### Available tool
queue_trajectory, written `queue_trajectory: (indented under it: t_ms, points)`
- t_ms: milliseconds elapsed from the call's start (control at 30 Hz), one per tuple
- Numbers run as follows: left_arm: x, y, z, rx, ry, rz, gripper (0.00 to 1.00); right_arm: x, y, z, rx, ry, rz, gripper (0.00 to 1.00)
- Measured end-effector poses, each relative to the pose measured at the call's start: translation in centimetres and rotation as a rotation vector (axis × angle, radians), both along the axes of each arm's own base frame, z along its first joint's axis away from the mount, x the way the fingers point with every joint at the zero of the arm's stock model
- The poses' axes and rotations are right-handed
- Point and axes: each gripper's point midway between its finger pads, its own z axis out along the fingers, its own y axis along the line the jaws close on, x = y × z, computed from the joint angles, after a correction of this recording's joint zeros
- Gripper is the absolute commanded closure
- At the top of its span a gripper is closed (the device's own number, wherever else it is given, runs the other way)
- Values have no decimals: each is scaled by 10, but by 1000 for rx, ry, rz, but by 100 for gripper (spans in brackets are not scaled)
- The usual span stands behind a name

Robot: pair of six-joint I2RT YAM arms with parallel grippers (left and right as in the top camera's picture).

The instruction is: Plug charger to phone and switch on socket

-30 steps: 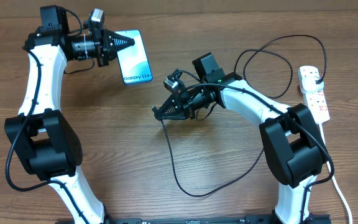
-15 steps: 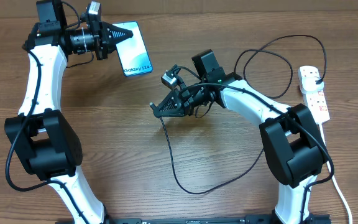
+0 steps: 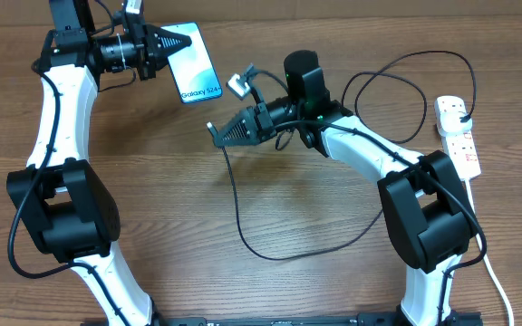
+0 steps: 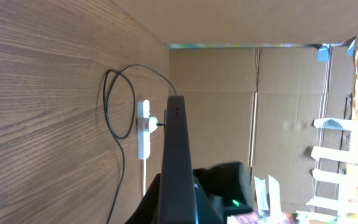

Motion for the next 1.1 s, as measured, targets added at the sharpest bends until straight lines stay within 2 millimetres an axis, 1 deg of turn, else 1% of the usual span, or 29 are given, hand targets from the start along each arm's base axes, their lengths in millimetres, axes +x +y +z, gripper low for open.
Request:
queue_trajectory:
  t_ms: [67, 167, 367, 467, 567, 700, 800, 967, 1100]
  points:
    - [2, 1, 2, -2, -7, 4, 96, 5, 2, 10, 15, -15, -25, 96]
    - [5, 1, 6, -7, -19, 10, 96, 10, 4, 20, 18, 11, -52, 96]
    - [12, 4, 15, -19, -49, 24, 96, 18, 7, 23, -16, 122, -99, 96]
    - [16, 5, 20, -27, -61, 30, 96, 22, 8, 23, -21, 147, -124, 96]
    - [19, 6, 27, -37, -81, 34, 96, 26, 9, 29, -7, 148, -151, 96]
    - [21, 6, 33, -53, -82, 36, 96, 30, 9, 45, 48, 105, -180, 96]
    - [22, 7, 35, -61, -70, 39, 96, 33, 9, 53, 73, 102, -198, 96]
    - [24, 9, 38, -74, -56, 48, 96, 41, 4, 57, 77, 142, -232, 96]
    - [26, 11, 45, -80, -80, 51, 96, 50, -2, 58, 77, 165, -261, 96]
